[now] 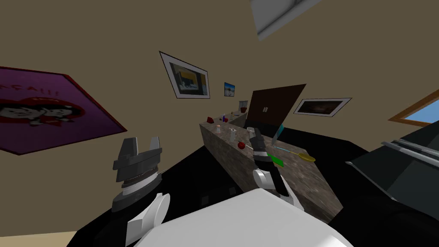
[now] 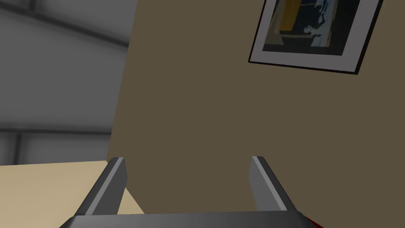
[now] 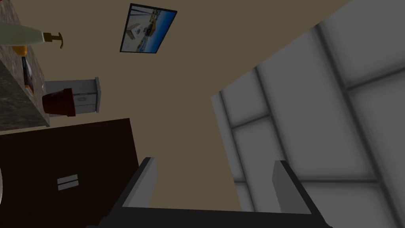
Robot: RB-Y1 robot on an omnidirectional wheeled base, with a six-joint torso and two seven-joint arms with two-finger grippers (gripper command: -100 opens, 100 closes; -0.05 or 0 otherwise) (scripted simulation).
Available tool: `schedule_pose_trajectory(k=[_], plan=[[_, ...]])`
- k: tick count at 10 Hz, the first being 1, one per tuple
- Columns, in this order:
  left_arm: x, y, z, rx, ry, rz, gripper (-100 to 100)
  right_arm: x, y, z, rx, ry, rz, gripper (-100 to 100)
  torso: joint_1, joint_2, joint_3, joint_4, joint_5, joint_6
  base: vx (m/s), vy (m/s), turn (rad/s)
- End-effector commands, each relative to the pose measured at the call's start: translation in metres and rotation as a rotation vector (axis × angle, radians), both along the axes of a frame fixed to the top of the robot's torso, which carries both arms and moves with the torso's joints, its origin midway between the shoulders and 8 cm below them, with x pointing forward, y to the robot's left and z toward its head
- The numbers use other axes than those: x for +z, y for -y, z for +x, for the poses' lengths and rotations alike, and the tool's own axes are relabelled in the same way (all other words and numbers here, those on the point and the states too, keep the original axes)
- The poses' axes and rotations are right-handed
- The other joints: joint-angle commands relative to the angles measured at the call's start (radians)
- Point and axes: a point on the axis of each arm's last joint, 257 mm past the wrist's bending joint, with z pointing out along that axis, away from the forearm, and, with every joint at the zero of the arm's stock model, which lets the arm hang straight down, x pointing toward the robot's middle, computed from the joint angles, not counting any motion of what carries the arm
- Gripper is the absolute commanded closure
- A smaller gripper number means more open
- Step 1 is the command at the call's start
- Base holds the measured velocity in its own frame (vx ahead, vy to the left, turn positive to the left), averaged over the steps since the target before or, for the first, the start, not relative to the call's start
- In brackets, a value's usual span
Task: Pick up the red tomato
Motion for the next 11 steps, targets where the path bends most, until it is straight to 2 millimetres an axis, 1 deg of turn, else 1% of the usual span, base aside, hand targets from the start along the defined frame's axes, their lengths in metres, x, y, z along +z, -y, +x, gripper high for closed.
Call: schedule_pose_trajectory(k=[1,4,5,7,8,9,10,11], plan=[[0.000,0.000,0.000,0.000,0.000,0.000,0,-0.005,-0.004,0.006,0.012,-0.039,-0.051,-100,0.000,0.000,0.000,0.000,0.000,0.000,-0.025,-0.015,0.098],[0.000,0.000,0.000,0.000,0.000,0.000,0,-0.017,-0.011,0.016,0.026,-0.119,-0.152,-100,-0.003,0.004,0.002,0.001,-0.001,0.000,-0.061,-0.042,0.107],[0.000,0.000,0.000,0.000,0.000,0.000,0,-0.017,-0.012,0.017,0.032,-0.121,-0.165,-100,-0.004,0.004,0.002,0.001,-0.001,0.000,-0.044,-0.037,0.043],[0.000,0.000,0.000,0.000,0.000,0.000,0,-0.028,-0.018,0.025,0.039,-0.187,-0.250,-100,-0.003,0.003,0.002,0.001,-0.001,0.000,-0.044,-0.032,0.106],[0.000,0.000,0.000,0.000,0.000,0.000,0,-0.028,-0.020,0.025,0.049,-0.190,-0.273,-100,-0.003,0.003,0.002,0.001,-0.001,0.000,-0.032,-0.031,0.050],[0.000,0.000,0.000,0.000,0.000,0.000,0,-0.035,-0.022,0.029,0.053,-0.225,-0.321,-100,-0.003,0.002,0.001,0.001,-0.001,0.000,-0.035,-0.028,0.091],[0.000,0.000,0.000,0.000,0.000,0.000,0,-0.035,-0.024,0.029,0.059,-0.227,-0.335,-100,-0.002,0.002,0.001,0.001,-0.001,0.000,-0.030,-0.027,0.046],[0.000,0.000,0.000,0.000,0.000,0.000,0,-0.042,-0.026,0.033,0.062,-0.262,-0.387,-100,-0.002,0.002,0.001,0.000,-0.001,0.000,-0.043,-0.036,0.090]])
